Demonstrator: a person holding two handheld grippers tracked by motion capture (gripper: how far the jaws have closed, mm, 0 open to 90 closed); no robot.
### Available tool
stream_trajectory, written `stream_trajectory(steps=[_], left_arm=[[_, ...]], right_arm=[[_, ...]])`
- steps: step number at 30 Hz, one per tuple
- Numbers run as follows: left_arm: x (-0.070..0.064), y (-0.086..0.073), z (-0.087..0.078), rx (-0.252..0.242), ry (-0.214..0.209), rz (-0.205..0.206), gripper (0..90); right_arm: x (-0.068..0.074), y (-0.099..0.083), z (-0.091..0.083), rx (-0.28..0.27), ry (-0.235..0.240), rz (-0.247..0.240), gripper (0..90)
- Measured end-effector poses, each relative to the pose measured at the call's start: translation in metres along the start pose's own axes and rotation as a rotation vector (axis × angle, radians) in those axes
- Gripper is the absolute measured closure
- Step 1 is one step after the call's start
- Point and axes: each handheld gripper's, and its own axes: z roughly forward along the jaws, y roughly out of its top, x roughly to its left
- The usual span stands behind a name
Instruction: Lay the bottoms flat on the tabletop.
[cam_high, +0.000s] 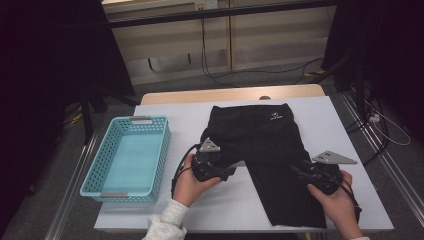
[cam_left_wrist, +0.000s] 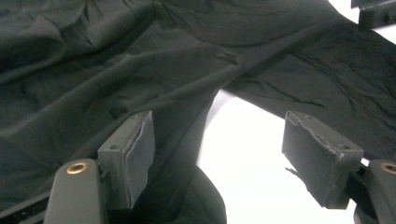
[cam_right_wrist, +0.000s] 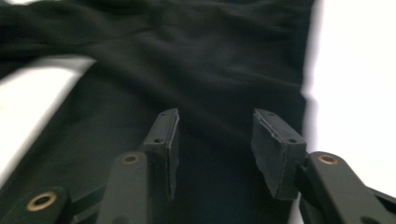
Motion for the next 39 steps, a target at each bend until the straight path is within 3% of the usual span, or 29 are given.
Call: stream_trajectory(steps=[6, 11, 17, 19, 22, 28, 39], left_arm=[[0.005, -0.002, -0.004, 0.012, 0.019, -0.001, 25.3], [0.008, -0.004, -0.007, 0.002, 0.03, -0.014, 25.5], [0.01, -0.008, -0.009, 0.009, 0.036, -0.022, 25.7], [0.01, -0.009, -0.01, 0.01, 0.035, -0.023, 25.7], [0.01, -0.009, -0.011, 0.01, 0.034, -0.02, 25.7], [0.008, -0.008, -0.013, 0.003, 0.026, -0.025, 25.7], [0.008, -0.005, -0.015, -0.011, 0.014, -0.041, 25.5]], right_arm=[[0.034, 0.004, 0.015, 0.038, 0.091, -0.061, 53.4], [0.054, 0.007, 0.029, 0.051, 0.153, -0.082, 54.5], [0.072, 0.001, 0.047, 0.111, 0.173, -0.149, 63.2], [0.075, 0.002, 0.048, 0.114, 0.173, -0.176, 72.1], [0.074, 0.002, 0.048, 0.12, 0.18, -0.181, 88.7], [0.074, 0.0, 0.04, 0.138, 0.228, -0.171, 89.8], [0.083, -0.007, 0.021, 0.16, 0.297, -0.214, 89.7]])
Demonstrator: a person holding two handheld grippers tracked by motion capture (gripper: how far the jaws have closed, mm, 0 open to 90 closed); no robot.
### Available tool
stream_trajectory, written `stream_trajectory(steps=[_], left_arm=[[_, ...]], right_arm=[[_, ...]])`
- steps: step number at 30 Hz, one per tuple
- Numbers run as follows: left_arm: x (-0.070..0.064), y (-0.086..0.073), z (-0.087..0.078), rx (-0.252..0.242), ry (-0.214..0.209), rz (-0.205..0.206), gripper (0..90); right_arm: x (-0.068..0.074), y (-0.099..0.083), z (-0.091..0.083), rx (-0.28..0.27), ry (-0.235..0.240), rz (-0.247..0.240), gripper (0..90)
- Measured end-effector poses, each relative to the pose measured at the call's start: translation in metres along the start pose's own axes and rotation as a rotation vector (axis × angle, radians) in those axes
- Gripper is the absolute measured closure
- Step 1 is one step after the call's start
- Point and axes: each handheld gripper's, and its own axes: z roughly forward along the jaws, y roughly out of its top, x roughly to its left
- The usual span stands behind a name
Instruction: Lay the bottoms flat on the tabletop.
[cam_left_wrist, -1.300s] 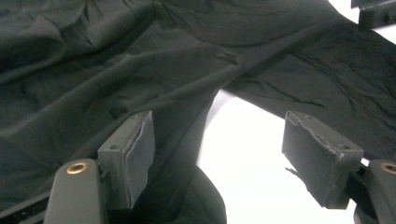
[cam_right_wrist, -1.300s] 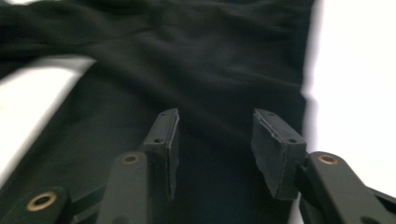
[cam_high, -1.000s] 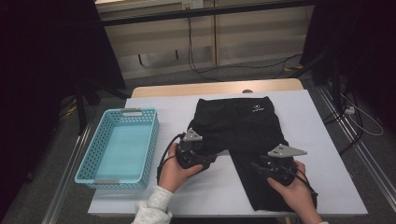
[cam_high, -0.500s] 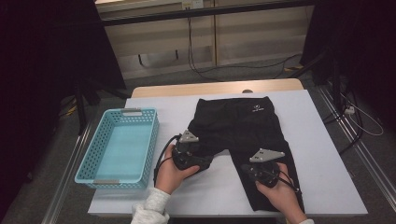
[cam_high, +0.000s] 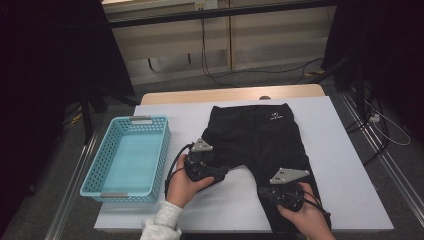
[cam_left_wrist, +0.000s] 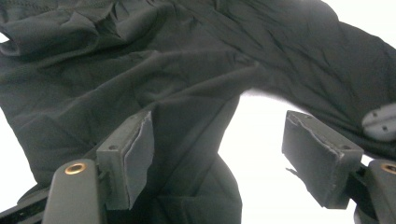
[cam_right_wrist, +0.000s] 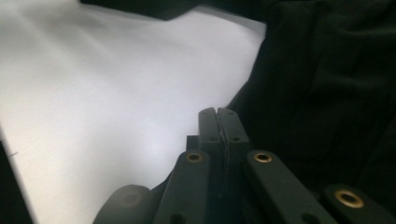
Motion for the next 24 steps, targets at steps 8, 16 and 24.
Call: stream_trajectory(steps=[8, 16, 24], left_arm=[[0.001, 0.0, -0.001, 0.007, 0.005, 0.003, 25.5], [0.005, -0.001, -0.004, -0.001, 0.014, -0.004, 25.3], [0.007, -0.001, -0.003, 0.007, 0.014, -0.004, 25.3]], right_arm=[[-0.004, 0.0, -0.006, -0.026, 0.007, 0.026, 69.8], [-0.068, -0.014, -0.047, -0.092, -0.28, 0.182, 56.9], [-0.102, -0.04, -0.047, -0.071, -0.359, 0.328, 56.7]])
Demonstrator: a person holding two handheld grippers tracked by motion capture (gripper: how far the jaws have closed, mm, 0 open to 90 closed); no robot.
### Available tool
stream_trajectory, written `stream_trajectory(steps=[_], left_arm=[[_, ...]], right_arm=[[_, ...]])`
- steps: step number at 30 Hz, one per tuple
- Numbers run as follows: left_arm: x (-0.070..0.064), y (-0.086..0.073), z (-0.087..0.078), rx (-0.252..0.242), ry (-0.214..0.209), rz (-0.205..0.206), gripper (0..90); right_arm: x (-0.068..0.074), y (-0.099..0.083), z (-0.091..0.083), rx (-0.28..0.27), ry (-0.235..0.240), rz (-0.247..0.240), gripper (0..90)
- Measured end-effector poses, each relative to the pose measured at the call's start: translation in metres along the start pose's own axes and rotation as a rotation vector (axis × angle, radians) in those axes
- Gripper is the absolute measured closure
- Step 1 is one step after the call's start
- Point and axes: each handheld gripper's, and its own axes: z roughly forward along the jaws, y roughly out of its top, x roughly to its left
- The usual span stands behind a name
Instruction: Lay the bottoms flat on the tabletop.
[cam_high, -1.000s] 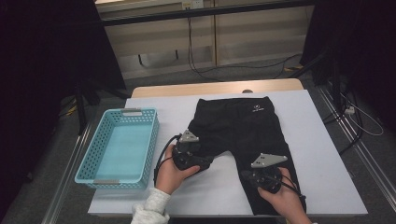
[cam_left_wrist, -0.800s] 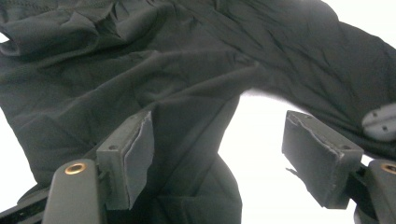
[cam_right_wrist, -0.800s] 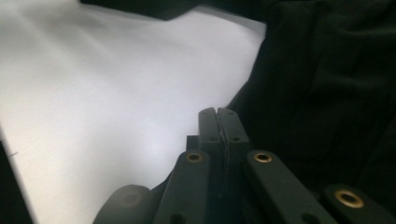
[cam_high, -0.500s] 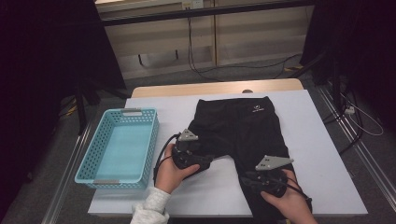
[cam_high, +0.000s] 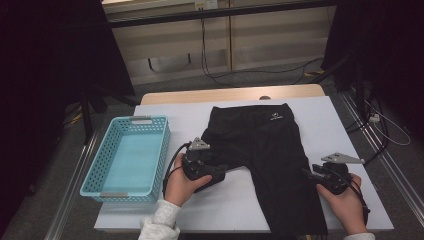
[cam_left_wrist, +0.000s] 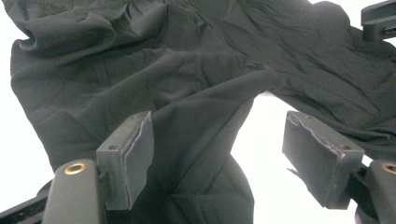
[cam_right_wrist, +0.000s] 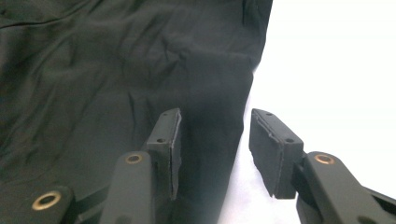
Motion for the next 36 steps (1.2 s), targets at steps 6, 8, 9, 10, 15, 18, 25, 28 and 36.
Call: stream_trajectory(steps=[6, 8, 9, 10, 15, 18, 25, 28, 36], left_arm=[[0.0, 0.0, -0.002, -0.006, 0.007, 0.003, 25.3], [0.001, 0.0, -0.003, -0.006, 0.009, 0.001, 25.3], [0.001, 0.0, -0.004, -0.009, 0.01, 0.0, 25.3], [0.002, 0.0, -0.005, -0.012, 0.013, 0.001, 25.2], [0.002, 0.001, -0.009, -0.015, 0.019, 0.005, 24.9], [0.001, 0.001, -0.009, -0.012, 0.024, 0.007, 24.8], [0.006, 0.001, -0.014, -0.01, 0.044, 0.005, 24.1], [0.007, 0.0, -0.016, -0.015, 0.047, -0.001, 23.7], [0.01, -0.002, -0.024, -0.014, 0.057, -0.008, 22.3]], right_arm=[[-0.006, 0.0, 0.001, 0.024, 0.012, 0.011, 90.0], [-0.008, -0.001, -0.003, 0.04, 0.007, 0.007, 90.0], [-0.009, -0.001, -0.006, 0.046, -0.002, 0.004, 90.0], [-0.011, -0.002, -0.01, 0.047, -0.008, -0.001, 90.0], [-0.009, -0.007, -0.017, 0.048, 0.011, -0.021, 90.0], [-0.005, -0.006, -0.017, 0.057, 0.011, -0.036, 88.7], [-0.002, 0.0, -0.02, -0.012, -0.017, -0.043, 57.1], [0.003, 0.004, -0.019, -0.037, -0.007, -0.055, 49.3], [0.018, 0.013, -0.015, -0.073, 0.04, -0.069, 31.9]])
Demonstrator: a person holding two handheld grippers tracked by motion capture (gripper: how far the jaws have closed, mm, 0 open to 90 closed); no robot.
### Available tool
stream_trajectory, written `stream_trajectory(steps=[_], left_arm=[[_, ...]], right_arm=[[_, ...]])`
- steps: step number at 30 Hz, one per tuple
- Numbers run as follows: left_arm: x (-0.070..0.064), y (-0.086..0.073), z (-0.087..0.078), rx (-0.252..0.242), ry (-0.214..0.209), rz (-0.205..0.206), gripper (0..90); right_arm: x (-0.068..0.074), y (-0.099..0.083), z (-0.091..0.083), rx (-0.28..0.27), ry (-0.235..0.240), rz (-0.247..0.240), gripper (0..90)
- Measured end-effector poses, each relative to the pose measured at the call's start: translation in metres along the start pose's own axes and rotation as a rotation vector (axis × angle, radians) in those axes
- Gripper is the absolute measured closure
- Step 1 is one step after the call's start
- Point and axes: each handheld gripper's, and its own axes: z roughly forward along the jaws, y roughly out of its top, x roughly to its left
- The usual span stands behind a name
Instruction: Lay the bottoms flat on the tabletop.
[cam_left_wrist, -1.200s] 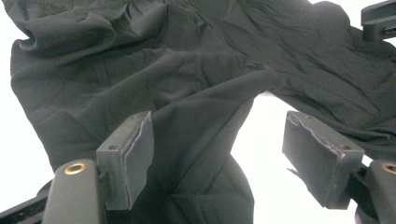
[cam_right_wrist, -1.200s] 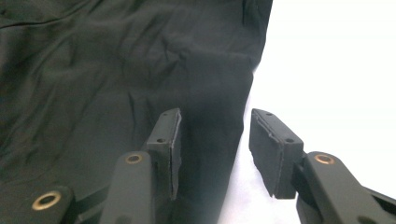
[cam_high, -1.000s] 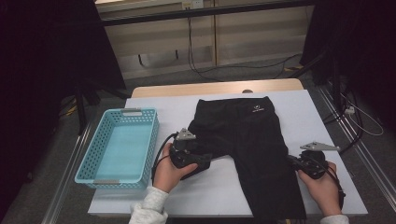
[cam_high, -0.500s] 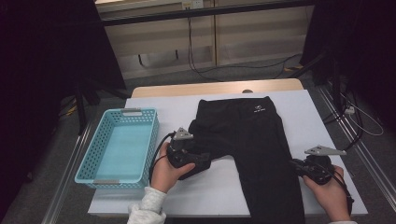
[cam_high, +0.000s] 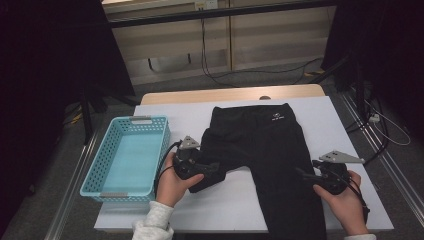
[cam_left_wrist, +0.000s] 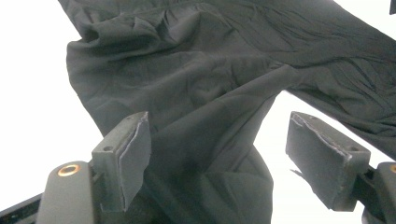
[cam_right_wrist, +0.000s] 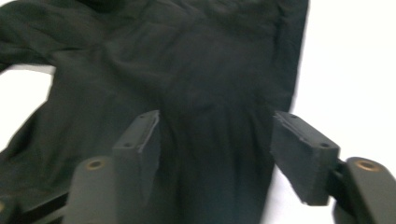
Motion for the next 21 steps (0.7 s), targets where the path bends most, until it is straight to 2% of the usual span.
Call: stream_trajectory(steps=[6, 12, 15, 18, 21], left_arm=[[0.004, -0.004, -0.003, 0.014, 0.016, -0.024, 18.2], [0.007, -0.007, -0.005, 0.016, 0.037, -0.036, 16.5], [0.007, -0.008, -0.005, 0.019, 0.045, -0.031, 16.5], [0.007, -0.01, -0.005, 0.013, 0.057, -0.026, 18.5], [0.007, -0.013, -0.004, 0.01, 0.095, -0.027, 24.8]], right_arm=[[0.012, 0.006, 0.007, -0.053, 0.089, -0.01, 24.9], [0.024, 0.009, 0.015, -0.066, 0.117, -0.043, 22.0], [0.027, 0.009, 0.019, -0.067, 0.133, -0.042, 19.7], [0.03, 0.01, 0.021, -0.068, 0.138, -0.048, 18.4], [0.034, 0.011, 0.022, -0.068, 0.146, -0.059, 18.3]])
